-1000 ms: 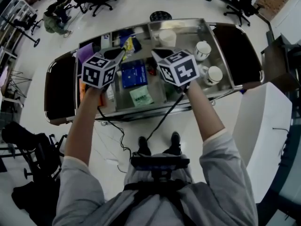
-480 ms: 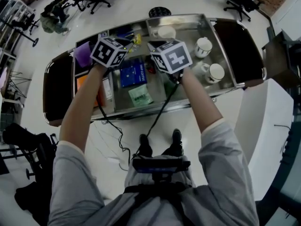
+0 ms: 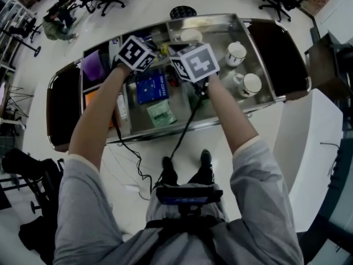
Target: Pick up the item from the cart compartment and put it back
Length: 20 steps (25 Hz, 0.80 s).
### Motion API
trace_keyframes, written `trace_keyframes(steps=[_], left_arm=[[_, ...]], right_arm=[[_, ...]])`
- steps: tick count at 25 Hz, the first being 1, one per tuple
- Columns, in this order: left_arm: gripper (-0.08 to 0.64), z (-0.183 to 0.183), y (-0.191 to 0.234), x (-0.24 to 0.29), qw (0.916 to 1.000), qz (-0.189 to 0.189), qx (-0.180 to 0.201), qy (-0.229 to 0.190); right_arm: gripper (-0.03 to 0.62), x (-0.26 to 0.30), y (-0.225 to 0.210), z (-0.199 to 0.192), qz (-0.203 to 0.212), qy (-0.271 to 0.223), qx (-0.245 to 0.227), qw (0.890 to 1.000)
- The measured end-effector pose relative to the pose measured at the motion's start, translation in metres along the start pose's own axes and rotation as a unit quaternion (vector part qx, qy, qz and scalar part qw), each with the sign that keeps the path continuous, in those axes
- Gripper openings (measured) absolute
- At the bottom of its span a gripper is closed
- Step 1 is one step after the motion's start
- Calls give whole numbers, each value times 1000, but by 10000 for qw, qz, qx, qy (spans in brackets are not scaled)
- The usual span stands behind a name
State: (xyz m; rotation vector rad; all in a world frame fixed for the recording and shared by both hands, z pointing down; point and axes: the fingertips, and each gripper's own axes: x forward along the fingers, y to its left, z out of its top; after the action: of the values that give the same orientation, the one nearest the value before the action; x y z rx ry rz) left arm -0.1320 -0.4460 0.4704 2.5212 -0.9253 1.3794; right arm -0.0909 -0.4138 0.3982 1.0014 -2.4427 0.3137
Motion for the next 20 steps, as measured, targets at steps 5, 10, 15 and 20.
trace_keyframes(steps=[5,10,15,20], left_arm=[[20,-3,3,14,9997,-56,64,215],[20,-9,1,25,9992,-168,17,355],[20,-13,-3,33,9987,-269,10,422],[21,-16,-4,37,9983,-395,-115,423]], right_arm=[[9,-3,-7,0,-77,-1,26,10000],[9,-10,-15,-1,-160,-7,12,9999],[9,-13,-21,0,-207,-39,14,9998],[9,-12,-20,-1,-192,-20,15,9998]])
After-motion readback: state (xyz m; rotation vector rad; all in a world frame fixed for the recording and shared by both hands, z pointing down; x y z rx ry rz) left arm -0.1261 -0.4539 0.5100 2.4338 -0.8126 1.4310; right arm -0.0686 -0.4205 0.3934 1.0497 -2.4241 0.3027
